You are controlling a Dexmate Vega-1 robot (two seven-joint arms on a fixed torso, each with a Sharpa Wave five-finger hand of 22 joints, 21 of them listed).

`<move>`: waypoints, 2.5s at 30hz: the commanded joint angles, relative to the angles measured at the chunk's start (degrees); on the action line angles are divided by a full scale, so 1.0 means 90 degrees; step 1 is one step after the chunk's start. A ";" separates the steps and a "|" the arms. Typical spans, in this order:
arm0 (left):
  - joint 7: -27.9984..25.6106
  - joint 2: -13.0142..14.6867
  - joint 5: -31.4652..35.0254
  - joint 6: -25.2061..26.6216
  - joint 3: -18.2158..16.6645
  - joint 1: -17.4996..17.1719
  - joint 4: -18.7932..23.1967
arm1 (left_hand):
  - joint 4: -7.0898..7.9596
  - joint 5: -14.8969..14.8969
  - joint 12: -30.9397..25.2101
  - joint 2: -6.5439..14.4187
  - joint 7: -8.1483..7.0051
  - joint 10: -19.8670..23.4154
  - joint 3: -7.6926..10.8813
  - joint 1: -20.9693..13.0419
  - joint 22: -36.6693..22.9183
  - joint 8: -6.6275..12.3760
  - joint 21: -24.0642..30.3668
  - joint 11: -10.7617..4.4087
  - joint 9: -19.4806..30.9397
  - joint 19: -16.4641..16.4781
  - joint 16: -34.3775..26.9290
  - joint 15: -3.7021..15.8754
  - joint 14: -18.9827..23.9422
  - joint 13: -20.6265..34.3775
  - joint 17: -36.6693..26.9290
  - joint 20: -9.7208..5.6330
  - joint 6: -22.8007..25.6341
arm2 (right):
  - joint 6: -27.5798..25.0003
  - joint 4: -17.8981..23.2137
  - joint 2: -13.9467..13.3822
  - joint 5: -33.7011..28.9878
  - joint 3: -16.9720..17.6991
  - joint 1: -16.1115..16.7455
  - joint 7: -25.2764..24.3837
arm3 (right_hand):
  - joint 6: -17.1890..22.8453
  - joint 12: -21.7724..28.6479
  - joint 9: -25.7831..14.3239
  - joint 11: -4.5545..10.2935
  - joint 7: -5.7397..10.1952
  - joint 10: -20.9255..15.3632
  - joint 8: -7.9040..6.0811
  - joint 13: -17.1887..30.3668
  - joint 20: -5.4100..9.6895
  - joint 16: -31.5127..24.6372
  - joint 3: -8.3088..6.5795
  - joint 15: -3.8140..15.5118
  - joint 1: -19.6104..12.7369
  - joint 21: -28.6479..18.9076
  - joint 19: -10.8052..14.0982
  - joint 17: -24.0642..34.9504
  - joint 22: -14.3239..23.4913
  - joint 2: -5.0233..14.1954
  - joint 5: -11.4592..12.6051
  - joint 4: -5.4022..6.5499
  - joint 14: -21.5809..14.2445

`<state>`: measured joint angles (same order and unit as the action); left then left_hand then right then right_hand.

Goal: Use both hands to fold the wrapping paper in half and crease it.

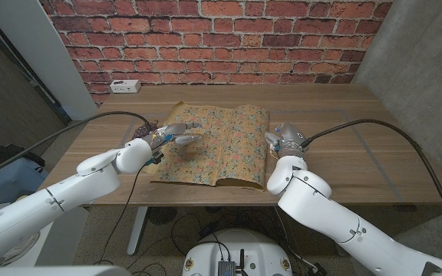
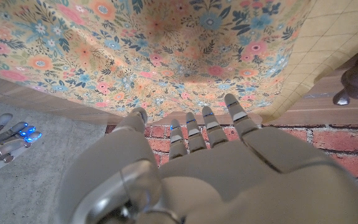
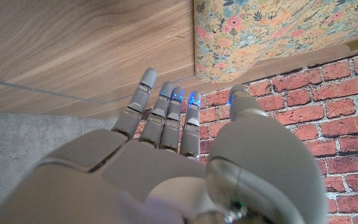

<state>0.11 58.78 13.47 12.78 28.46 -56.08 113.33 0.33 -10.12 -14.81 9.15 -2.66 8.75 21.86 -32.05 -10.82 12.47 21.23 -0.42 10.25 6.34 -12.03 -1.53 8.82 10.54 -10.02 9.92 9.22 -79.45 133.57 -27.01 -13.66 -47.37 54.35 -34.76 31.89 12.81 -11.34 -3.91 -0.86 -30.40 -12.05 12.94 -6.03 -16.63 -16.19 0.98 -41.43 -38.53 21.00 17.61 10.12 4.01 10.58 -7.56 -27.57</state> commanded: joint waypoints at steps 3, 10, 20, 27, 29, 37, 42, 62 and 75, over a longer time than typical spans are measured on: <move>-0.0111 0.0040 -0.0113 -0.0155 -0.0072 -0.0096 -0.0032 | 0.0055 0.0020 0.0007 -0.0006 -0.0007 0.0075 0.0003 0.0084 -0.0007 -0.0046 0.0027 -0.0017 0.0016 0.0021 0.0023 0.0006 0.0047 0.0023 -0.0015 0.0028 0.0055 | -0.0059 -0.1030 0.1196 -0.4218 -0.0083 0.0322 0.3668 | -0.0245 -0.0061 -0.0019 0.0012 0.0066 0.0278 0.0103 0.0054 -0.0062 0.0096 0.0109 -0.0033 0.0032 0.0079 -0.0039 0.0010 0.0016 -0.0130 0.0089 -0.0003 0.0269; -0.0138 0.0074 -0.0190 -0.0239 -0.0125 -0.0152 -0.0056 | 0.0084 0.0023 0.0019 -0.0020 -0.0003 0.0094 -0.0014 0.0147 -0.0008 -0.0060 0.0022 -0.0025 0.0016 0.0033 0.0030 0.0010 0.0065 0.0024 -0.0017 0.0038 0.0067 | -0.0059 -0.1589 0.1603 -0.5380 -0.0186 0.0333 0.4376 | -0.0519 -0.0152 -0.0027 0.0079 0.0075 0.0644 0.0163 0.0081 -0.0100 0.0217 0.0214 -0.0092 0.0067 0.0193 -0.0185 -0.0004 0.0017 -0.0196 0.0160 0.0000 0.0601; -0.0187 0.0087 -0.0273 -0.0392 -0.0172 -0.0207 -0.0119 | 0.0130 0.0028 0.0043 -0.0065 -0.0006 0.0100 -0.0060 0.0253 -0.0009 -0.0084 0.0005 -0.0028 0.0014 0.0023 0.0045 0.0004 0.0072 0.0025 -0.0021 0.0040 0.0072 | -0.0059 -0.2642 0.2312 -0.7580 -0.0244 0.0369 0.5689 | -0.1200 -0.0159 -0.0043 0.0133 0.0141 0.1173 0.0191 0.0173 -0.0255 0.0361 0.0472 0.0022 0.0140 0.0587 -0.0848 0.0007 0.0016 -0.0457 0.0394 0.0013 0.1076; -0.0198 0.0093 -0.0334 -0.0475 -0.0198 -0.0239 -0.0159 | 0.0167 0.0028 0.0064 -0.0094 -0.0003 0.0099 -0.0095 0.0339 -0.0009 -0.0109 -0.0008 0.0005 0.0013 0.0020 0.0059 0.0000 0.0070 0.0026 -0.0024 0.0051 0.0058 | -0.0059 -0.3162 0.2690 -0.8368 -0.0187 0.0407 0.5876 | -0.1901 -0.0121 -0.0049 0.0152 0.0098 0.1597 0.0240 0.0269 -0.0253 0.0209 0.0625 0.0278 0.0155 0.0805 -0.1061 0.0131 0.0022 -0.0518 0.0582 0.0037 0.0973; -0.0215 0.0089 -0.0345 -0.0509 -0.0206 -0.0245 -0.0177 | 0.0175 0.0028 0.0069 -0.0099 -0.0007 0.0098 -0.0102 0.0357 -0.0009 -0.0112 -0.0013 -0.0001 0.0013 0.0015 0.0062 0.0005 0.0069 0.0026 -0.0024 0.0053 0.0060 | -0.0059 -0.3339 0.2767 -0.8682 -0.0202 0.0371 0.6058 | -0.2200 -0.0098 -0.0051 0.0187 0.0103 0.1808 0.0207 0.0317 -0.0167 -0.0019 0.0640 0.0467 -0.0035 0.0809 -0.0918 0.0291 0.0036 -0.0498 0.0705 -0.0030 0.0691; -0.0249 0.0078 -0.0406 -0.0564 -0.0245 -0.0270 -0.0237 | 0.0212 0.0024 0.0094 -0.0117 -0.0013 0.0083 -0.0133 0.0438 -0.0010 -0.0134 -0.0024 0.0000 0.0013 0.0013 0.0075 -0.0010 0.0061 0.0027 -0.0026 0.0058 0.0038 | 0.0546 -0.3146 0.2933 -0.9028 0.0235 0.0468 0.7313 | -0.2632 0.0039 -0.0057 0.0217 -0.0054 0.1952 0.0114 0.0465 0.0006 -0.1321 0.0994 0.0742 -0.0527 0.0530 0.0231 0.1295 0.0088 -0.0577 0.0994 0.0059 -0.0417; -0.0245 0.0073 -0.0415 -0.0588 -0.0245 -0.0253 -0.0279 | 0.0230 0.0022 0.0106 -0.0123 -0.0014 0.0081 -0.0146 0.0478 -0.0011 -0.0142 -0.0031 0.0002 0.0013 0.0012 0.0081 -0.0014 0.0059 0.0028 -0.0027 0.0059 0.0035 | 0.0834 -0.3411 0.3268 -0.9617 0.0496 0.0472 0.8076 | -0.2687 0.0038 -0.0073 0.0136 -0.0057 0.2287 0.0086 0.0493 -0.0318 -0.0556 0.1361 0.0216 -0.0058 0.0782 -0.0256 0.1120 0.0079 -0.0815 0.1059 0.0284 0.0842; -0.0107 -0.0052 -0.0500 -0.0800 -0.0158 -0.0017 -0.0593 | 0.0254 0.0009 0.0158 -0.0138 -0.0034 0.0051 -0.0166 0.0575 -0.0010 -0.0183 -0.0059 0.0010 0.0010 0.0011 0.0110 -0.0031 0.0041 0.0029 -0.0021 0.0064 -0.0026 | 0.1756 -0.4847 0.4721 -1.1560 0.1507 0.0404 0.9172 | -0.2731 0.0342 -0.0138 0.0358 0.0039 0.2351 0.0161 0.0721 0.0024 -0.0766 0.1681 0.0647 -0.0334 0.1061 -0.0334 0.1314 0.0108 -0.0710 0.1225 0.0208 0.0278; 0.0026 -0.0149 -0.0557 -0.0808 -0.0064 0.0158 -0.0779 | 0.0283 0.0004 0.0191 -0.0152 -0.0046 0.0029 -0.0191 0.0659 -0.0010 -0.0204 -0.0082 0.0000 0.0010 0.0000 0.0123 -0.0037 0.0029 0.0031 -0.0022 0.0089 -0.0071 | 0.1073 -0.5155 0.4795 -1.0309 0.1512 0.0182 0.7596 | -0.2172 0.0876 -0.0264 -0.0015 -0.0493 0.1520 -0.0092 0.0966 0.0934 -0.3006 0.1193 0.1387 -0.3719 0.0047 0.1902 0.2973 0.0165 -0.0102 0.1484 -0.0301 -0.2215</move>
<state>-0.65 58.11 8.96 5.74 27.19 -55.92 107.72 2.62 -10.12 -13.18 7.71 -3.12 9.27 20.04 -26.55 -10.79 10.76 20.54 -0.51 10.25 6.55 -11.10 -1.55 8.80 10.53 -9.99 10.13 8.75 -65.27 89.73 14.76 -114.02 -34.17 57.13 44.88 9.84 19.28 -13.35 -3.53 -4.67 -13.93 -12.30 21.35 0.65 -40.92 -3.92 3.92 -67.68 -36.19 34.93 42.15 11.57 1.96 23.14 -9.85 -43.18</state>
